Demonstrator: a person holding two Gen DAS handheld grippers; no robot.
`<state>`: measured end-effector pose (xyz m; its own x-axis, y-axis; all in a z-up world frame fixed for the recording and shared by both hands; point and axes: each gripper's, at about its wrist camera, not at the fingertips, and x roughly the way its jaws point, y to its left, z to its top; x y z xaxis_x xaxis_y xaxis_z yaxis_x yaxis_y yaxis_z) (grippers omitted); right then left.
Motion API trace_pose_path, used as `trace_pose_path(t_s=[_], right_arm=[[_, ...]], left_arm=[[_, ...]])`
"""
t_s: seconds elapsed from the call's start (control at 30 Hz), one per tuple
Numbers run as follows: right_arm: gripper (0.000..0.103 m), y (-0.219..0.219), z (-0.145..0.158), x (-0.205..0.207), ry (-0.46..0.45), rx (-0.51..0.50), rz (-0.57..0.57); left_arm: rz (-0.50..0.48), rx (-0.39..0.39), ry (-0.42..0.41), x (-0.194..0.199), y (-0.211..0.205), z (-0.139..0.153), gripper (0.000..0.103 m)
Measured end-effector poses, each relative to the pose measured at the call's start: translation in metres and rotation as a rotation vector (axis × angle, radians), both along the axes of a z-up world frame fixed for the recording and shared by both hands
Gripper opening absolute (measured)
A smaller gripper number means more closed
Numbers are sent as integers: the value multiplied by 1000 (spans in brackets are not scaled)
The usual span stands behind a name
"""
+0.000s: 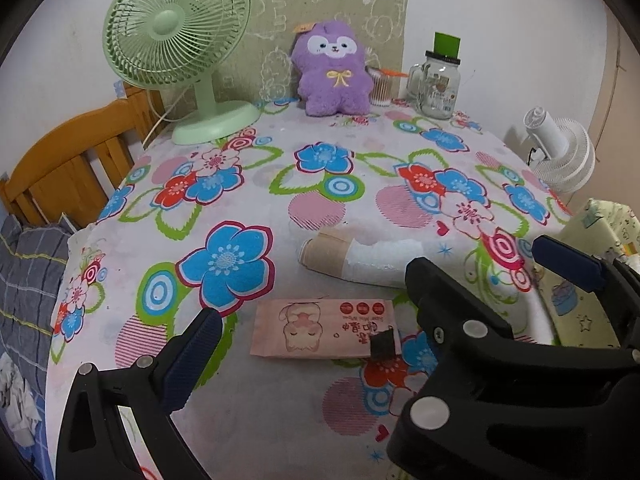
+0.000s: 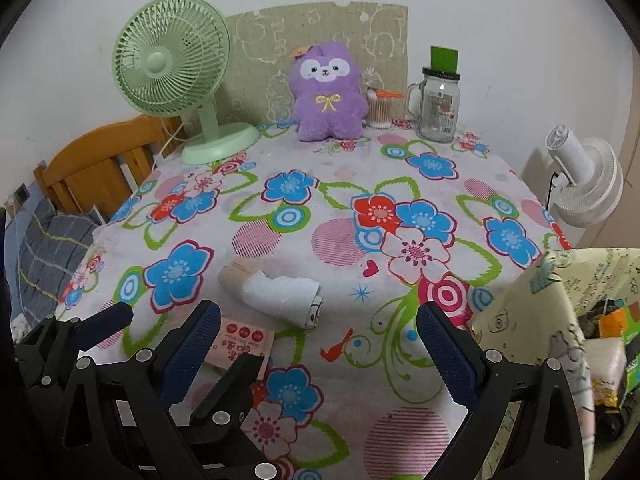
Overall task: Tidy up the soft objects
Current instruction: 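Move the right tool to the white-wrapped roll while the left tool approaches the pink packet, then close the right gripper on the white-wrapped roll while the left gripper grasps the pink packet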
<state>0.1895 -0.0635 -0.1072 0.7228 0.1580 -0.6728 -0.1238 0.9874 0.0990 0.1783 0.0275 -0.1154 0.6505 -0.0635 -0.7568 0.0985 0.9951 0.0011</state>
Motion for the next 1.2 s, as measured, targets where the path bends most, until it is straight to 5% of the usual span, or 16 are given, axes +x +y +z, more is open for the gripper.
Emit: trace_pose_path(t_s=[0.5,1.2], right_arm=[[99,18,-23,18,60,-34,66],[99,19,-36,41,113,-47,43]], left_arm=[[-157,121,30,9,0,-18,103],[-169,18,82,36,7,-34,99]])
